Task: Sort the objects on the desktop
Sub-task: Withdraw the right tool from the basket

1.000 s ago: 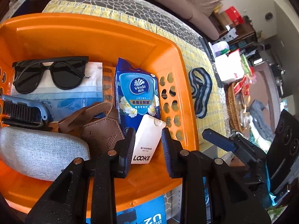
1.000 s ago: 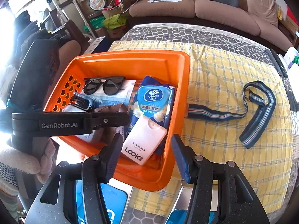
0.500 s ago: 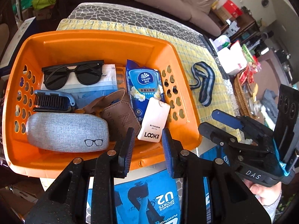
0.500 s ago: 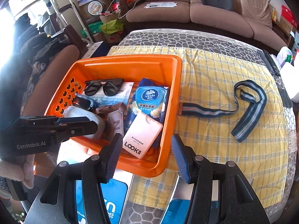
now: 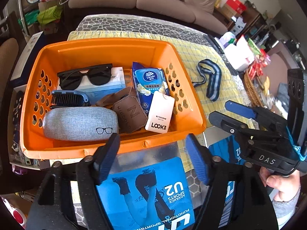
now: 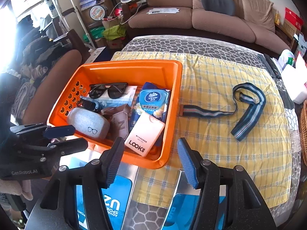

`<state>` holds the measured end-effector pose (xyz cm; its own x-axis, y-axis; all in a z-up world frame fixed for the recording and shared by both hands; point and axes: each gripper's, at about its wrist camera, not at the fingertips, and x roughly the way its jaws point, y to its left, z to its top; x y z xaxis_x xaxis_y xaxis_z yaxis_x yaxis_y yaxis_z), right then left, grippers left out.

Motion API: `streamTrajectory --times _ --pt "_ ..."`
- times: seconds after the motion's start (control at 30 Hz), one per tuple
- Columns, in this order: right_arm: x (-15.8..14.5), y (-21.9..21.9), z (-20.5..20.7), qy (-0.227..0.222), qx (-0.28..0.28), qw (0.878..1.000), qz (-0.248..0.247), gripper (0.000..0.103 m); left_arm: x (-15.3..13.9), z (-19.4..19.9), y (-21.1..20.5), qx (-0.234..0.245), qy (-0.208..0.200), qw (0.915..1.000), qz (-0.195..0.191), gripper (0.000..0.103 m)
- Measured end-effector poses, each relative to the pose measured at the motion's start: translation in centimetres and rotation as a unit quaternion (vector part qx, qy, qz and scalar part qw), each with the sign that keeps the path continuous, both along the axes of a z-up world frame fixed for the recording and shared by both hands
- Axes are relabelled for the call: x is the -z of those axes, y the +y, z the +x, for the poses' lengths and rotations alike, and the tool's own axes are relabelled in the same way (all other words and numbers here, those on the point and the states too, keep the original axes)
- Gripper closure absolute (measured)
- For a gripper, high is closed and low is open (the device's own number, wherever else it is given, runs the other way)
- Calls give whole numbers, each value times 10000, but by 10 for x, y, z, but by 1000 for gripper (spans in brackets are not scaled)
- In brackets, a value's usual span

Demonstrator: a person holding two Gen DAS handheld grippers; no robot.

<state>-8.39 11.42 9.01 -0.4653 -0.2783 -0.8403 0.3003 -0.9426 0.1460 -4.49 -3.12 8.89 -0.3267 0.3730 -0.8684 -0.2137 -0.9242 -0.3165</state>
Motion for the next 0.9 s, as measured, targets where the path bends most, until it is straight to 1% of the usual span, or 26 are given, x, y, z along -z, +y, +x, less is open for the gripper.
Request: streamTrajectory --times 0.03,0.07,0.1,0.17,0.23,0.37,0.67,0.8,0.9 --pt "0 1 1 9 16 10000 0 36 -1 1 0 5 4 10000 38 20" --pt "0 3 2 16 34 10000 -3 29 -3 3 1 9 17 10000 60 15" --pt "1 6 3 24 59 10000 1 19 -5 4 3 17 37 10000 61 12" --pt "2 10 5 29 83 10000 -3 12 -8 7 6 48 83 10000 25 4" --pt "3 14 6 15 116 9999 21 11 -10 10 10 72 133 9999 -28 0" --pt "5 25 10 34 224 9997 47 1 -12 14 18 158 164 9997 -64 0" --pt "7 59 10 21 482 9988 71 0 -16 15 45 338 283 9988 -211 0" --pt "8 85 5 -6 652 9979 48 0 -19 8 62 435 327 9982 -262 0" --pt "7 111 -1 -47 842 9964 -5 0 -21 0 78 527 408 9971 -377 0"
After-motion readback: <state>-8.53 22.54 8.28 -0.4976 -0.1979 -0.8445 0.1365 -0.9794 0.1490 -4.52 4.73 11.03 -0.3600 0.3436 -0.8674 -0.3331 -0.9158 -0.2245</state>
